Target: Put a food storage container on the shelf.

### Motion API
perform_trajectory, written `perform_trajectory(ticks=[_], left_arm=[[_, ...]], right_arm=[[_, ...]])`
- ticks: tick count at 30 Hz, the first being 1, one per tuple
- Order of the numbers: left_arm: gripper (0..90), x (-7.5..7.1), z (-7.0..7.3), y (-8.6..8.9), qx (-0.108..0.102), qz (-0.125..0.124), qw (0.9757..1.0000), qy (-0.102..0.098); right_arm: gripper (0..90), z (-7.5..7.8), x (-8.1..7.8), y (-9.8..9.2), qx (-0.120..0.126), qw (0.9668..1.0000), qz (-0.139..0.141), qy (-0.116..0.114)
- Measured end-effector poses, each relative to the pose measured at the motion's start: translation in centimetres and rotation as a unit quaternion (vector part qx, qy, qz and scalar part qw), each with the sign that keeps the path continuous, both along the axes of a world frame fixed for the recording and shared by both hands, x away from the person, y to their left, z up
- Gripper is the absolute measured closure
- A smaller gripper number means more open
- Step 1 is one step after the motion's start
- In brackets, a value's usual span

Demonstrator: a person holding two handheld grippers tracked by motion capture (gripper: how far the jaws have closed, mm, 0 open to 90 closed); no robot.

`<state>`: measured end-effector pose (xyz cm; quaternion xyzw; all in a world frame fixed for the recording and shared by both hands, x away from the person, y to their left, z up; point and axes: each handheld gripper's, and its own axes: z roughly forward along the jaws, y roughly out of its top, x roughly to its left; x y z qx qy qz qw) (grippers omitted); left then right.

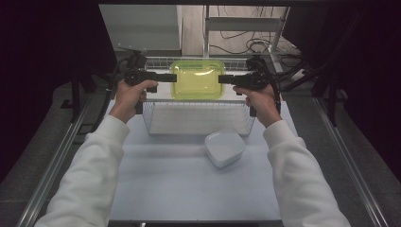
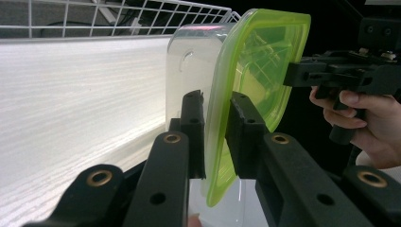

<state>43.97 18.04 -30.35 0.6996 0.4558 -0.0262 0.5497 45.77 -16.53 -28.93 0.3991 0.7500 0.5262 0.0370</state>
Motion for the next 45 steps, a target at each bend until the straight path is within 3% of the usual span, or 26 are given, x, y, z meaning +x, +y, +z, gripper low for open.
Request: perform_trajectory(ticks=[6,13,22,30,34,38,45], left_arm=[[78.1,0.7,-0.3,-0.3,0.000,-0.001,1.0000,0.005],[79.0,1.9,-1.3,-0.8,0.010,0.010,0.9997,0.021],[78.6,3.3,-2.0,-0.8,-0.010,0.003,0.9991,0.040],[78.1,5.1,-2.4,-0.3,-0.036,0.014,0.9971,0.066],[78.1,6.1,-2.7,-0.2,-0.052,0.022,0.9945,0.088],[77.9,6.9,-3.0,-0.2,-0.067,0.035,0.9911,0.109],[74.0,7.8,-3.9,-0.3,-0.072,0.042,0.9888,0.124]], right_arm=[[78.7,-0.3,0.6,-0.2,-0.002,1.0000,-0.004,0.005],[78.7,-1.1,1.8,-0.2,-0.010,0.9994,-0.014,0.028],[78.5,-1.7,3.0,-0.5,-0.007,0.9985,-0.026,0.047],[77.9,-1.8,4.4,-0.3,0.007,0.9967,-0.037,0.071],[76.8,-1.7,5.1,-0.2,0.012,0.9944,-0.046,0.094],[75.7,-1.8,6.0,-0.1,0.025,0.9892,-0.063,0.130],[72.3,-2.7,7.2,0.0,0.048,0.9801,-0.097,0.166]])
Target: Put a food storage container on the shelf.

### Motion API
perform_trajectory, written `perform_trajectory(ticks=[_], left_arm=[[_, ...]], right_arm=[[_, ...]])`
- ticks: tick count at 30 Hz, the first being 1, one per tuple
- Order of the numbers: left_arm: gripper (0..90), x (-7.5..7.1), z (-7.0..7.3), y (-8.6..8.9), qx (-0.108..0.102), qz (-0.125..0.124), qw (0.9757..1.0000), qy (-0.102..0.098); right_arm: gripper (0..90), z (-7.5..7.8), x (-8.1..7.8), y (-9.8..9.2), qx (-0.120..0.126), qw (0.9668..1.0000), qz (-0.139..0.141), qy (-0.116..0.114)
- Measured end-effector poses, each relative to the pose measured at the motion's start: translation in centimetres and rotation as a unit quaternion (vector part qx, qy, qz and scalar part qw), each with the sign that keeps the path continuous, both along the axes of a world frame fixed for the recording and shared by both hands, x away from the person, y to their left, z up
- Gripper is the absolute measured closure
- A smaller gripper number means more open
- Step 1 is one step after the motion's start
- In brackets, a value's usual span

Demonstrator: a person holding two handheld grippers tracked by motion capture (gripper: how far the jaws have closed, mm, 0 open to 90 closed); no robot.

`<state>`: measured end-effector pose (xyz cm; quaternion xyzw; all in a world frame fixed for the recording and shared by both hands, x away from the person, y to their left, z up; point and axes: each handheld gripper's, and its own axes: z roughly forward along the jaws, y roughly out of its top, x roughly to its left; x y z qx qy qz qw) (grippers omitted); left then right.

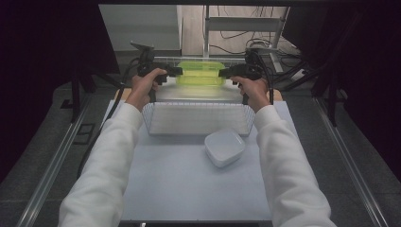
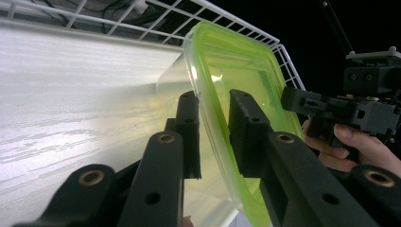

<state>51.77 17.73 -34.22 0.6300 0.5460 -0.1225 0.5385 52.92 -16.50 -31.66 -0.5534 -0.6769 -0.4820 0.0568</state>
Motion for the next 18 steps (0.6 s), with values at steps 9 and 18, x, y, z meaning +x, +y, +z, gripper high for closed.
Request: perform_trajectory(ticks=[9,18], left_arm=[[71.6,0.05,-0.18,-0.17,0.002,0.004,1.0000,-0.004],[56.7,-0.21,-0.22,-0.30,0.022,0.021,0.9993,-0.020]], right_arm=[[71.1,-0.29,0.12,0.06,0.005,0.9999,-0.009,-0.001],[49.4,-0.06,-0.20,0.23,-0.005,0.9995,-0.017,-0.025]])
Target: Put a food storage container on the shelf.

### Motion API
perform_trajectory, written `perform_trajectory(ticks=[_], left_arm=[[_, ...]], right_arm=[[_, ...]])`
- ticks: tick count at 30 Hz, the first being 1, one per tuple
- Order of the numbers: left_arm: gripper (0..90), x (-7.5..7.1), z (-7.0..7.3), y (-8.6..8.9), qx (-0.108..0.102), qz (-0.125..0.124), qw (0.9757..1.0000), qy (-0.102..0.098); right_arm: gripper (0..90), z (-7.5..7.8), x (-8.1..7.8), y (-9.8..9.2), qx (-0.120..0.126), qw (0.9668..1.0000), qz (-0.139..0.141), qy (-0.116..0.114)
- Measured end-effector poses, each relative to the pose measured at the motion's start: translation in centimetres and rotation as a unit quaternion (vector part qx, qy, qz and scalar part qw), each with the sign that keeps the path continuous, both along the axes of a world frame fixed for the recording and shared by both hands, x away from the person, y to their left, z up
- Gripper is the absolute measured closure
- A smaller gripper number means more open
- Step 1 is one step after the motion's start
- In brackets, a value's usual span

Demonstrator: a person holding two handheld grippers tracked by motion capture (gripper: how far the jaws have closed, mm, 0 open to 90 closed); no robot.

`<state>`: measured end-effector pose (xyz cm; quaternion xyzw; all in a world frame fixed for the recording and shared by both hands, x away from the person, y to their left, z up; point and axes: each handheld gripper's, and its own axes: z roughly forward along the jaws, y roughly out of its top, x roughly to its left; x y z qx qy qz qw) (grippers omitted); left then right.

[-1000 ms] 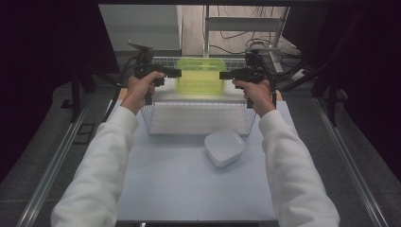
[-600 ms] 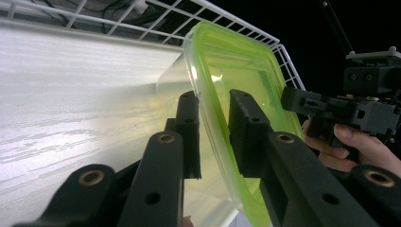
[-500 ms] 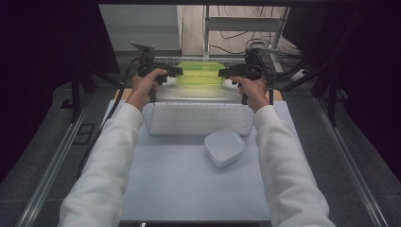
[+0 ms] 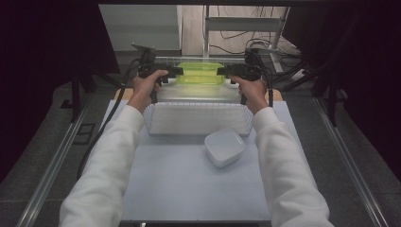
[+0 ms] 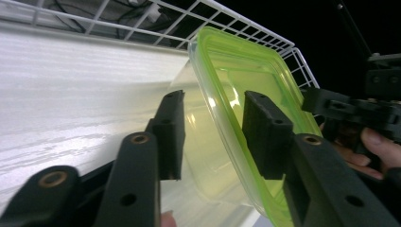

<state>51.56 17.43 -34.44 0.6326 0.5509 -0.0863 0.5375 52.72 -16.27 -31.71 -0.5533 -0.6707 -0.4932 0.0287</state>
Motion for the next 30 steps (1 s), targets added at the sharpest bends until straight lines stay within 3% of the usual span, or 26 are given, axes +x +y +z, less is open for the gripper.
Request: perform_trajectory(ticks=[4,9,12,15,18,21,25,30], left_arm=[[40.4,-0.5,0.5,0.2,0.004,0.000,0.9998,-0.020],[29.4,-2.0,1.7,0.7,0.014,0.007,0.9985,-0.053],[27.1,-3.4,2.5,0.9,0.038,0.008,0.9967,-0.071],[26.5,-5.2,3.1,1.0,0.064,0.006,0.9937,-0.092],[26.2,-7.2,3.2,1.5,0.067,0.000,0.9920,-0.106],[26.2,-9.2,2.8,2.1,0.066,-0.009,0.9914,-0.113],[26.4,-12.0,1.6,3.0,0.076,-0.016,0.9889,-0.127],[26.9,-15.6,-0.7,3.3,0.072,-0.028,0.9887,-0.128]], right_arm=[[39.3,0.6,-0.4,-0.2,0.009,0.9998,0.001,-0.017],[29.7,1.9,-1.8,-0.3,-0.028,0.9977,-0.011,-0.061],[28.2,2.8,-2.8,-0.8,-0.044,0.9947,-0.008,-0.092],[27.2,3.5,-4.3,-1.2,-0.069,0.9897,0.008,-0.125],[26.9,3.6,-5.9,-1.8,-0.085,0.9855,0.033,-0.143],[26.9,3.1,-7.6,-2.7,-0.088,0.9839,0.054,-0.146],[26.9,2.2,-10.2,-4.2,-0.093,0.9804,0.075,-0.157],[26.9,0.0,-13.3,-5.8,-0.108,0.9761,0.101,-0.159]])
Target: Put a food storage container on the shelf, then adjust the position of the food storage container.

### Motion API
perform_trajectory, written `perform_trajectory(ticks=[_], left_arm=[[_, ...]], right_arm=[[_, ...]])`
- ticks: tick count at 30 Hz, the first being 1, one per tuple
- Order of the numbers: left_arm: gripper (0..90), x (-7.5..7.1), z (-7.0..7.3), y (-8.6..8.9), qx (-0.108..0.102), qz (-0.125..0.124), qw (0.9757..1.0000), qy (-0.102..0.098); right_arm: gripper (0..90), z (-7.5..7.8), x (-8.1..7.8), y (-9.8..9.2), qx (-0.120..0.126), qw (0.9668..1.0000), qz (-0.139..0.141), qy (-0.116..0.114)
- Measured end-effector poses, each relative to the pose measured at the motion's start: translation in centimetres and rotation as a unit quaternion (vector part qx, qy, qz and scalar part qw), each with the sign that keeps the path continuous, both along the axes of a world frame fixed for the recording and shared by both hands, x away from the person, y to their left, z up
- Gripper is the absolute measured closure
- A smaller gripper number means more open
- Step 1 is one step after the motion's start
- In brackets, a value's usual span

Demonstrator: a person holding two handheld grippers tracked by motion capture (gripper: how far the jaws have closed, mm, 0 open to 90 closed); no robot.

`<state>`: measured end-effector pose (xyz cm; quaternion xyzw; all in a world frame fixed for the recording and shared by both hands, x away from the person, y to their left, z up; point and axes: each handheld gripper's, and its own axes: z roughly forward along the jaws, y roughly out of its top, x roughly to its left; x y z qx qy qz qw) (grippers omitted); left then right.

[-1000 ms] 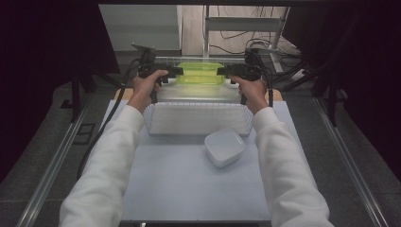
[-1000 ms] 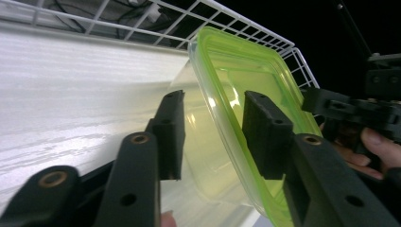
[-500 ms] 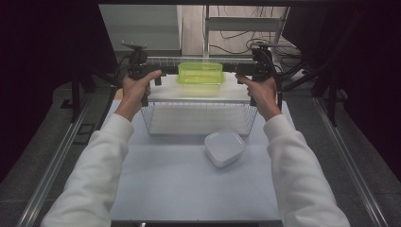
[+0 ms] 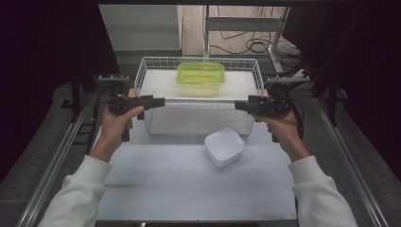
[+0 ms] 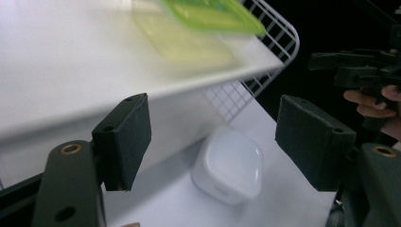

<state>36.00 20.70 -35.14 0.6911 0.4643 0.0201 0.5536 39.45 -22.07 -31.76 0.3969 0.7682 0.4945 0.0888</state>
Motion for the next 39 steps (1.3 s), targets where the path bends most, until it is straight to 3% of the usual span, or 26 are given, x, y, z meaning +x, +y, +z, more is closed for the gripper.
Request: perform_trajectory(ticks=[7,14,18,23,31,39], left_arm=[[27.8,-4.1,-3.7,-0.4,0.031,-0.008,0.9995,-0.002],[27.6,-6.3,-6.2,-0.7,0.067,-0.024,0.9974,0.009],[27.6,-6.8,-7.5,-0.8,0.086,-0.028,0.9957,0.021],[28.1,-6.6,-9.1,-0.6,0.094,-0.033,0.9940,0.044],[28.6,-6.5,-10.7,0.2,0.121,-0.027,0.9900,0.068],[27.5,-6.9,-11.0,0.1,0.116,-0.022,0.9902,0.074]], right_arm=[[27.6,-4.0,-3.3,-1.5,-0.009,0.9996,0.020,0.016],[29.1,-7.3,-4.7,-2.5,-0.011,0.9988,0.022,0.043],[29.5,-8.4,-5.0,-2.6,-0.018,0.9981,0.022,0.054],[29.5,-9.7,-5.2,-2.6,-0.041,0.9966,0.020,0.068],[29.6,-10.4,-5.1,-2.9,-0.058,0.9955,0.011,0.074],[29.6,-10.7,-4.6,-3.3,-0.068,0.9942,0.000,0.083]])
